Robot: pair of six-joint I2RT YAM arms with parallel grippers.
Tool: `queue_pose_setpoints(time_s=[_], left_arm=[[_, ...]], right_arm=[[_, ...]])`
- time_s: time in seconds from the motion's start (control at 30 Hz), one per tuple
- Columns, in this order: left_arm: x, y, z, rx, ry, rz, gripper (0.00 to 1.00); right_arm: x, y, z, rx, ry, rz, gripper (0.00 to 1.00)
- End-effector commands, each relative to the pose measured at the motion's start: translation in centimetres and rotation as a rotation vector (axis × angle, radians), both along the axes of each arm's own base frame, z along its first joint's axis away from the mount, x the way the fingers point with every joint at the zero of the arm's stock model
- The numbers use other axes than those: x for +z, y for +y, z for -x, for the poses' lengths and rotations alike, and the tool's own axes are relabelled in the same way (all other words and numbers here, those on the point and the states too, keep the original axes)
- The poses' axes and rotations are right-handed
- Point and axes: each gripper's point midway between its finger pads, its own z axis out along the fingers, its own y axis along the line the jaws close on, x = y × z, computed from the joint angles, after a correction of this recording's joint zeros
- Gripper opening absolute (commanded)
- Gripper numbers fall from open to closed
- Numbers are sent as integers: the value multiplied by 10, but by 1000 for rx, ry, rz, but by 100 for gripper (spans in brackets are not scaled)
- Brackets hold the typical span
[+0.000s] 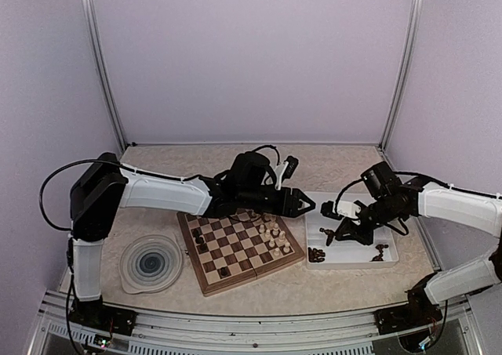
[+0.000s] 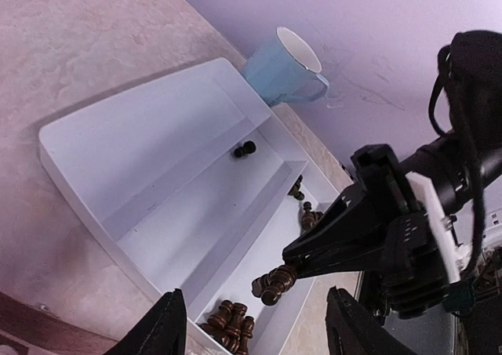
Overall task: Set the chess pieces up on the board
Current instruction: Pick up the chess pile from the storage box, then pick up the pawn from the chess pile.
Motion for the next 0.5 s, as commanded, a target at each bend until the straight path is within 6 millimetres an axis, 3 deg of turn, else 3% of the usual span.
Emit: queue_pose_setpoints(time_s=[0.0,0.47], left_arm=[[-5,-25,16,-107,70,64,60],[-18,-51,34,-252,149,79,46]], right_arm=[[17,3,-1,-11,-29,-67,0],[38,1,-7,-40,-87,-117,0]])
